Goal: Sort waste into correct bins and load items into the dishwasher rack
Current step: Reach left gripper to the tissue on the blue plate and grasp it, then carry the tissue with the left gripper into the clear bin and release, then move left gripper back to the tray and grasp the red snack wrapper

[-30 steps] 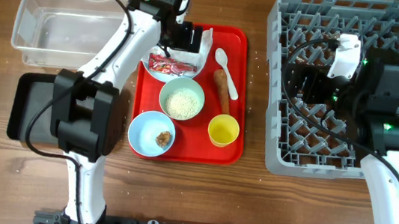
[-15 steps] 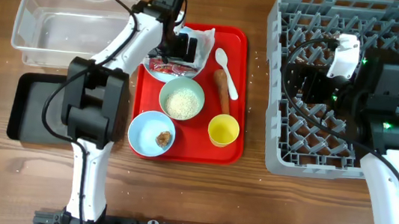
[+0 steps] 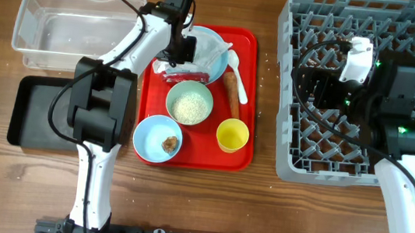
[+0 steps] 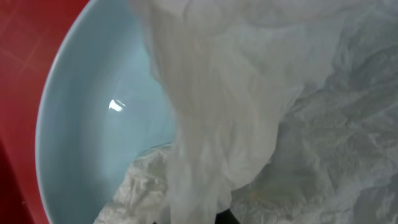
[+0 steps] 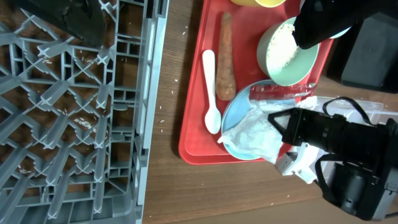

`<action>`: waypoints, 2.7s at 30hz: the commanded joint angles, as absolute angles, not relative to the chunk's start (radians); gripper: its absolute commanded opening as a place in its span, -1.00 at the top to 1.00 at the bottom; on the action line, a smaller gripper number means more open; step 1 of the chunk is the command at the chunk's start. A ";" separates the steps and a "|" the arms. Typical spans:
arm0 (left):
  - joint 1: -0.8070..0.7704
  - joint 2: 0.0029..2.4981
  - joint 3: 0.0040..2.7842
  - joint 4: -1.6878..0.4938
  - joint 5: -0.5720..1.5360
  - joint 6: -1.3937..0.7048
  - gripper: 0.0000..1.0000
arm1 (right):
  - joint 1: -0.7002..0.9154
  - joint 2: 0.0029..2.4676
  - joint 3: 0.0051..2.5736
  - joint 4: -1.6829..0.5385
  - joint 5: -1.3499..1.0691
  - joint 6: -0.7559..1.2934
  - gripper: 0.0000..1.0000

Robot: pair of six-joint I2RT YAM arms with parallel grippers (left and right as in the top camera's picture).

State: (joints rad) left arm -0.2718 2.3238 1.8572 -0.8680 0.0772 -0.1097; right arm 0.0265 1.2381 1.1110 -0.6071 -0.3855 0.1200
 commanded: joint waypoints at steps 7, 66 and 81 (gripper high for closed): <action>-0.218 2.241 2.173 -1.066 0.119 -0.160 0.92 | 0.025 1.248 1.135 -0.607 -0.405 0.134 -1.00; 0.167 2.286 2.324 -1.285 -0.269 -0.301 0.21 | 0.025 1.253 1.135 -0.590 -0.405 0.134 -0.99; 0.170 2.287 2.324 -1.208 -0.265 -0.217 -0.74 | 0.025 1.253 1.135 -0.589 -0.405 0.134 -1.00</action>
